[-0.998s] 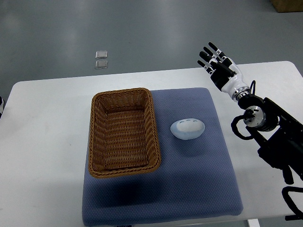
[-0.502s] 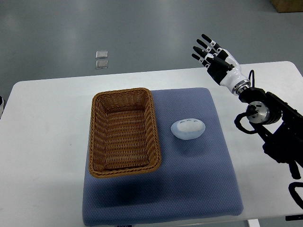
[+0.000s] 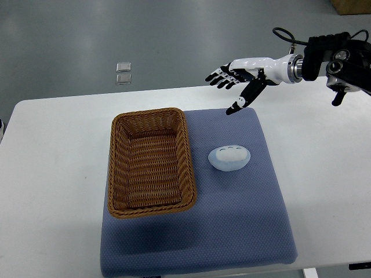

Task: Place blue toy in brown basket
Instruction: 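Lower the right hand down onto the egg-shaped toy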

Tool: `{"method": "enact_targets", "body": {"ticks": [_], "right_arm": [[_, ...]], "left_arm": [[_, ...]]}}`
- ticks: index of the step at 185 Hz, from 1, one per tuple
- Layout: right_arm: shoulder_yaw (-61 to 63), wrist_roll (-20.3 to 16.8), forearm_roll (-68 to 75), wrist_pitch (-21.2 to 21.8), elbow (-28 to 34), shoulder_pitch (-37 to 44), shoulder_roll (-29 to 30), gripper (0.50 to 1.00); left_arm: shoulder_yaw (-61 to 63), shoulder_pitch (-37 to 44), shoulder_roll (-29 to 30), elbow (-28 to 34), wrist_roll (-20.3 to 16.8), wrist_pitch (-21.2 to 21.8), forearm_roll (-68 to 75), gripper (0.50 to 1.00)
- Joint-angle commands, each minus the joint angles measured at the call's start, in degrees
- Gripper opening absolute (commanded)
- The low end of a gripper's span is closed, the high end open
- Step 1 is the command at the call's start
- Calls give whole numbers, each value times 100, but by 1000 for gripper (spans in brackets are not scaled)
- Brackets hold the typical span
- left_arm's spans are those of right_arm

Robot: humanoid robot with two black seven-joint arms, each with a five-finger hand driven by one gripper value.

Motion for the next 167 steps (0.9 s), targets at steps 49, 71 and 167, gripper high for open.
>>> {"method": "enact_targets", "body": {"ticks": [49,71,167], "right_arm": [[-1354,-182,-97,-91,938,962,211,901],[-1389,-182,-97,-100,938,839,290,901],[-1389,-341,-185,-574,886,127,334,897]], "left_arm": [[-10,-10,0,9,31,0,-10,1000],[-2,-10,0,9,40,0,-10,1000],[-1,-10,0,9,40,0,-10,1000]]}}
